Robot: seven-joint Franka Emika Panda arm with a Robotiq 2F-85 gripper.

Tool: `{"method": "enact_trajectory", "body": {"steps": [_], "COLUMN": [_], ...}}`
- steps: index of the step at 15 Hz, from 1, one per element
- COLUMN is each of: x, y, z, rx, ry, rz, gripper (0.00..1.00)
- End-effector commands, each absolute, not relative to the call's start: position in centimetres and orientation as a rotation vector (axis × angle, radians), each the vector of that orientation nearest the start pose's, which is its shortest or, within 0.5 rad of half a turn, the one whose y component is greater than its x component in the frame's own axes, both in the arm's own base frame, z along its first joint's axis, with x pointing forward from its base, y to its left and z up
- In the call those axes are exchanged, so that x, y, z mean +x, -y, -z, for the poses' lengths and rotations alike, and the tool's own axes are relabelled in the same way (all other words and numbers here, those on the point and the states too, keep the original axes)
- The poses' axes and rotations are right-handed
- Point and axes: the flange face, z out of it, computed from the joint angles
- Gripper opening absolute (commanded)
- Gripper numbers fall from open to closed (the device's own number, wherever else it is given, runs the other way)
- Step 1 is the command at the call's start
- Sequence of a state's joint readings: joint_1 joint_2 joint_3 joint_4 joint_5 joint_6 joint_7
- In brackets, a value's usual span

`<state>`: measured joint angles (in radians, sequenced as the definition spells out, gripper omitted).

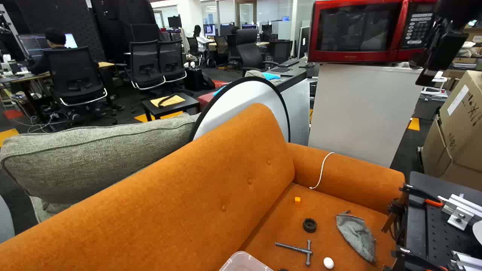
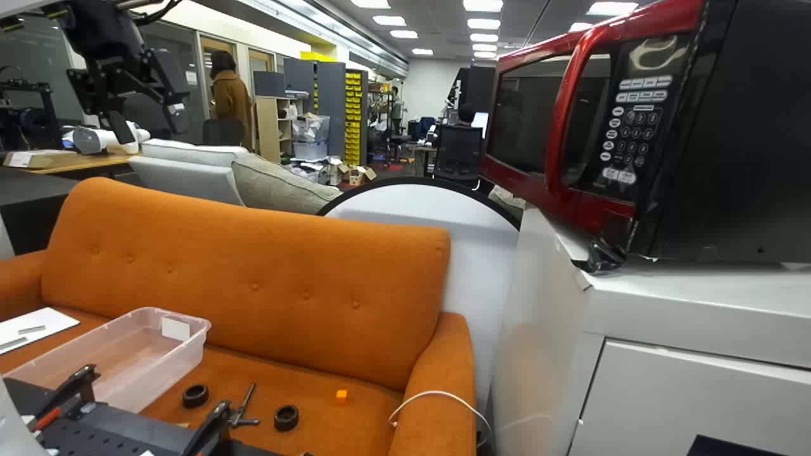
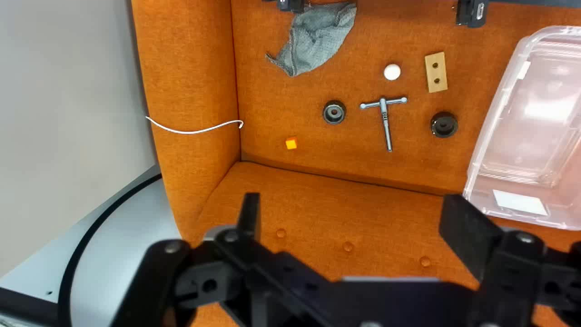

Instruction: Move the black ring on the right away from the T-shaped wrench tool

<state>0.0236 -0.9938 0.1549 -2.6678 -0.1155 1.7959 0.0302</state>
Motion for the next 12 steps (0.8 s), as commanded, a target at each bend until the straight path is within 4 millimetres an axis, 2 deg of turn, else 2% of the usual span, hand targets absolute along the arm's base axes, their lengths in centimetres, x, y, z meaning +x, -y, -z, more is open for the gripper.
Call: {"method": "enact_trajectory", "body": {"steps": [1, 4, 6, 9, 11, 12], "x": [26.9, 27.5, 28.1, 29.5, 30.8, 29.7], "y": [-4.4, -4.3, -4.2, -4.2, -4.3, -4.2], "z": [-52.1, -51.3, -49.7, -46.1, -43.8, -44.8], "rx": [-3.364, -3.379, -3.374, -3.383, -3.373, -3.37], "ry": [0.177, 0.199, 0.207, 0.216, 0.195, 0.206], "rz": [0.222, 0.139, 0.016, -0.125, -0.071, -0.094], "gripper": [1.0, 1.0, 1.0, 1.0, 1.0, 1.0]}}
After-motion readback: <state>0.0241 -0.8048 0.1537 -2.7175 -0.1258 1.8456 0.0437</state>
